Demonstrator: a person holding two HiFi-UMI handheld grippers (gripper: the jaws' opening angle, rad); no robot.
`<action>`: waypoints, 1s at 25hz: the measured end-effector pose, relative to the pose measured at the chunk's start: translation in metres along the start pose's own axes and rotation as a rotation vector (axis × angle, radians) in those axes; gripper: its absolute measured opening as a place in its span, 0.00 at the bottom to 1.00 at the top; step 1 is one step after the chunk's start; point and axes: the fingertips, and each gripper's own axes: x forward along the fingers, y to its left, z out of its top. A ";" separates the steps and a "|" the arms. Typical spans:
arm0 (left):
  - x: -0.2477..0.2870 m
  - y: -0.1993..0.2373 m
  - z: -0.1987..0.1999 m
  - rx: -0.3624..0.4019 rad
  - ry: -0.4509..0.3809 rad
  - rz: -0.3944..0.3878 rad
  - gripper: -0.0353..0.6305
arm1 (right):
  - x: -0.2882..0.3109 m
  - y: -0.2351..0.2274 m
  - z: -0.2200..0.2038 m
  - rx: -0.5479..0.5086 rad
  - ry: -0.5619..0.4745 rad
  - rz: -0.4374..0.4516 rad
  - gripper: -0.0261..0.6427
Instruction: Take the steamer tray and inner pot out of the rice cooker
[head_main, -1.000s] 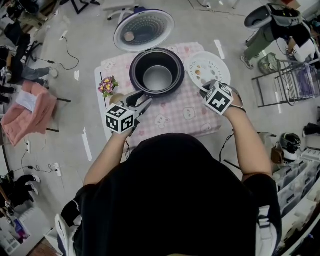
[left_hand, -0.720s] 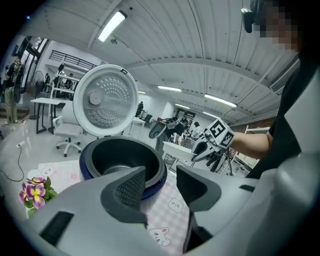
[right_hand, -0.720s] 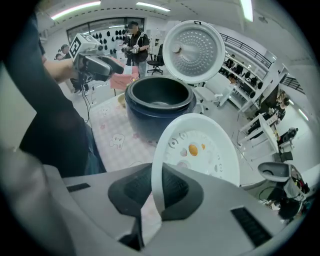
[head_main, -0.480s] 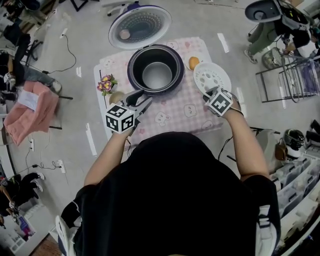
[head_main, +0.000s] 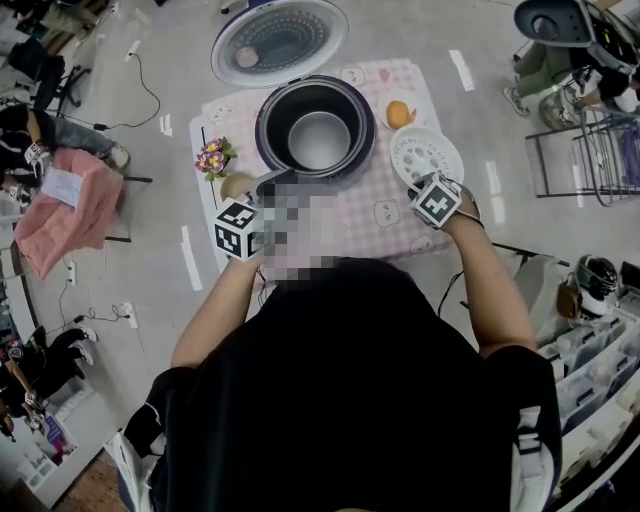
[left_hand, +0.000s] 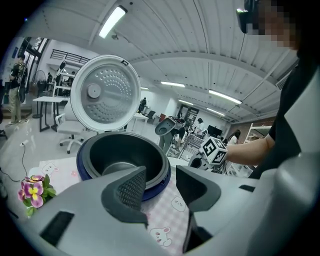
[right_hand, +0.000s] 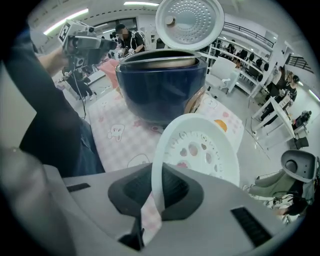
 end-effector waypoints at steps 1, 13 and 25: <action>0.001 0.001 0.000 -0.001 0.001 0.003 0.36 | 0.004 -0.002 -0.001 -0.005 0.001 -0.004 0.09; 0.007 0.012 -0.007 -0.037 0.020 0.038 0.36 | 0.042 0.005 -0.019 0.005 0.057 0.073 0.09; 0.012 0.022 -0.015 -0.052 0.023 0.071 0.35 | 0.071 0.004 -0.031 -0.053 0.101 0.063 0.09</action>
